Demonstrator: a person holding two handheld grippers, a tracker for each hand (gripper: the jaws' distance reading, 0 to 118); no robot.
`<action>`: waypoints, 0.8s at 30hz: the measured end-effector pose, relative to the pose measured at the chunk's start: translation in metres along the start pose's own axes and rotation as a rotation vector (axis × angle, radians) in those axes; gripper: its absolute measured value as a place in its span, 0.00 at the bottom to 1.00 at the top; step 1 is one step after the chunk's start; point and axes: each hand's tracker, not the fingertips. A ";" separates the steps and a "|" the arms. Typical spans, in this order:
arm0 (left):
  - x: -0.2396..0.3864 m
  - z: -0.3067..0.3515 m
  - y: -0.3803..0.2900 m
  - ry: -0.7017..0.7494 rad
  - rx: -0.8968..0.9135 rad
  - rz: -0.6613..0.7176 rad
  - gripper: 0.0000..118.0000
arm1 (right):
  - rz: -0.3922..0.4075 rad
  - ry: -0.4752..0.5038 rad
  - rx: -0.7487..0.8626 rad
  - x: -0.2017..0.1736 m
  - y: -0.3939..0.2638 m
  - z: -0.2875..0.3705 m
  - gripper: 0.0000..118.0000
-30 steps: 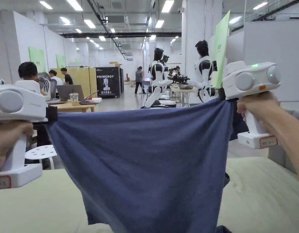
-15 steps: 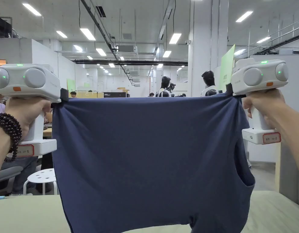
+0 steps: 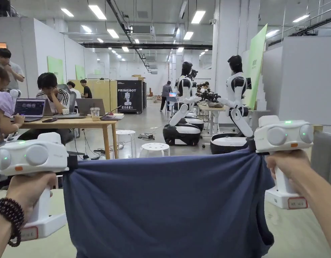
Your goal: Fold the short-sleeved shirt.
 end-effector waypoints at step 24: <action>-0.059 0.212 -0.314 0.000 -0.370 0.027 0.07 | 0.124 0.122 -0.406 -0.014 -0.362 0.208 0.03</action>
